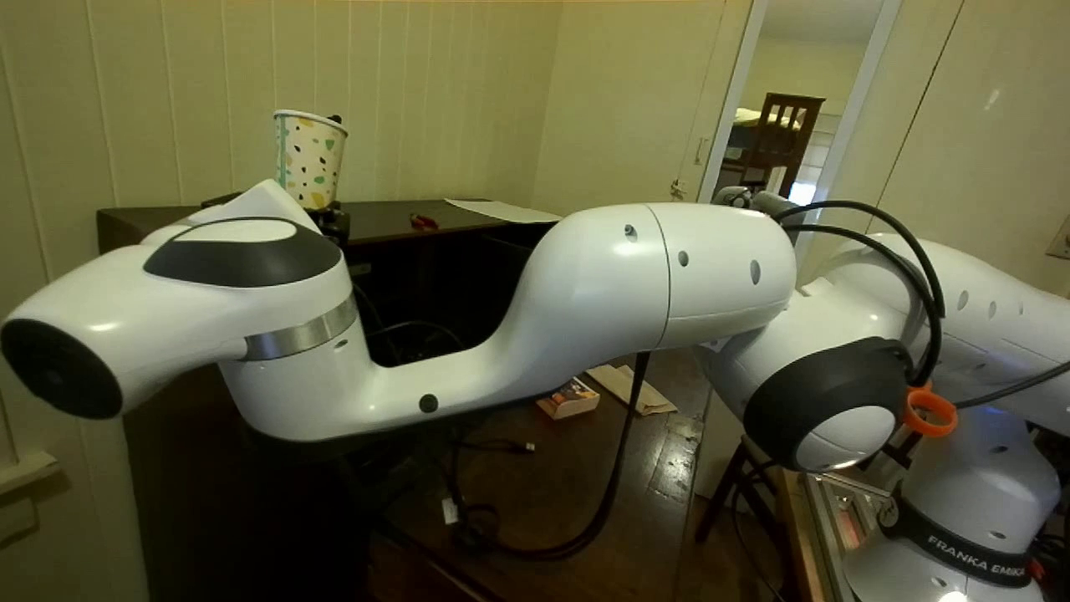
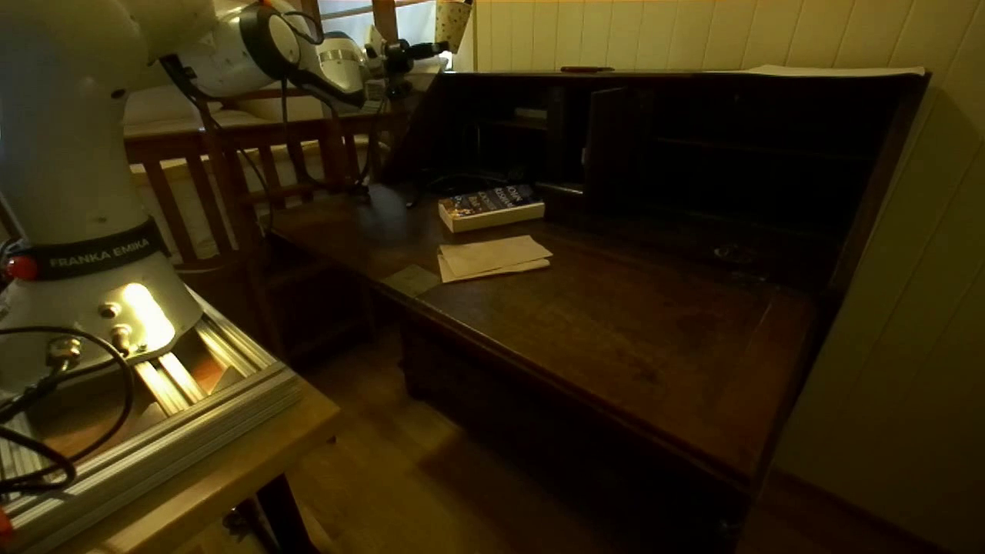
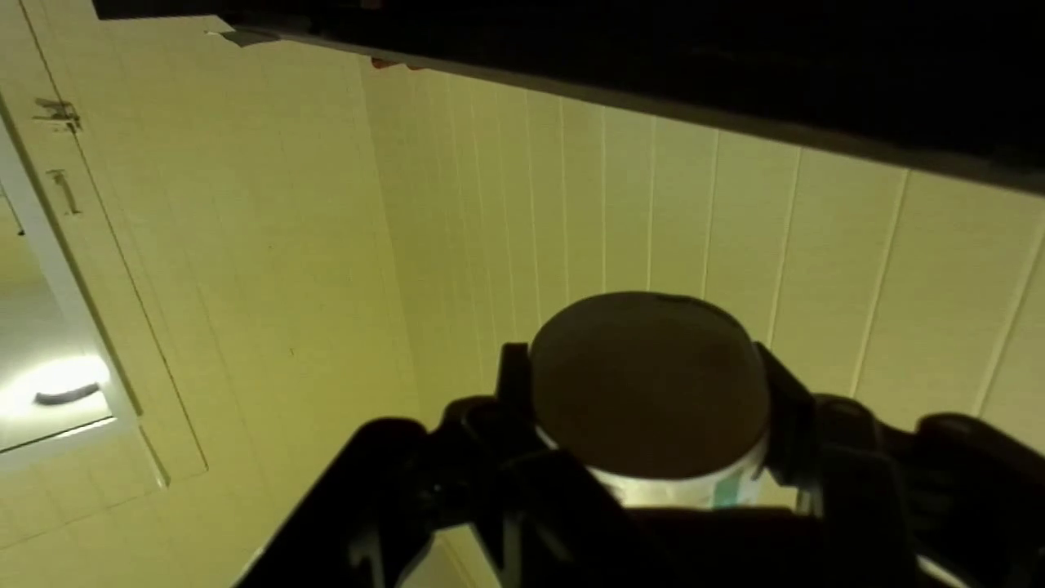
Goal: Make the cup stand
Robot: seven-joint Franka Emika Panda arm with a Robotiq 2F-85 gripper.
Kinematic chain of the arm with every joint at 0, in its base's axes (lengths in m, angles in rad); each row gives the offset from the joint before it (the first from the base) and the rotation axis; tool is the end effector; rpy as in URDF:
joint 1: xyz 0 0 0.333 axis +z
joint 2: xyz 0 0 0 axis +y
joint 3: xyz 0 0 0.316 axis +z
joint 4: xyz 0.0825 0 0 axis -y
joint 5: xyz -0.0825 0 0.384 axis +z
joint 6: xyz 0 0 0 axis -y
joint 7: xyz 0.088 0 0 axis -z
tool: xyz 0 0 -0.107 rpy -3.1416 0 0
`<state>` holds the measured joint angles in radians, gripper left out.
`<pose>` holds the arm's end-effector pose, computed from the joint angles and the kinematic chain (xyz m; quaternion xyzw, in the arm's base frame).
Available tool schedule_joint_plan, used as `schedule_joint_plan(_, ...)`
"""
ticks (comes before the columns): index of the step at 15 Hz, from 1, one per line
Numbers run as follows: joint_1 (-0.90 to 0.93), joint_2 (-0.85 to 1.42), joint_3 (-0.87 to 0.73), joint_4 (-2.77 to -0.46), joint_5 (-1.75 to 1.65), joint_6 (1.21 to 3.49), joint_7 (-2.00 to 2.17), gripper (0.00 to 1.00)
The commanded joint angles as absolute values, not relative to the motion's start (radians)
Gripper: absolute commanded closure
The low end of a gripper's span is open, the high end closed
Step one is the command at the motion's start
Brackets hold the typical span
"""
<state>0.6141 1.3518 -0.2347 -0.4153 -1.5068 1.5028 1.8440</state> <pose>0.7355 0.3275 0.3353 0.5319 -0.3583 0.6749 0.3651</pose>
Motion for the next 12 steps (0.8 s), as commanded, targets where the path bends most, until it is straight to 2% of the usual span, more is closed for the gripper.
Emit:
schedule_joint_plan(1, 0.603, 1.346, -0.232, -0.415, -1.491, 1.539, 1.884, 0.61)
schedule_joint_plan(12, 0.595, 1.34, -0.217, -0.415, -1.487, 1.706, 1.875, 0.61)
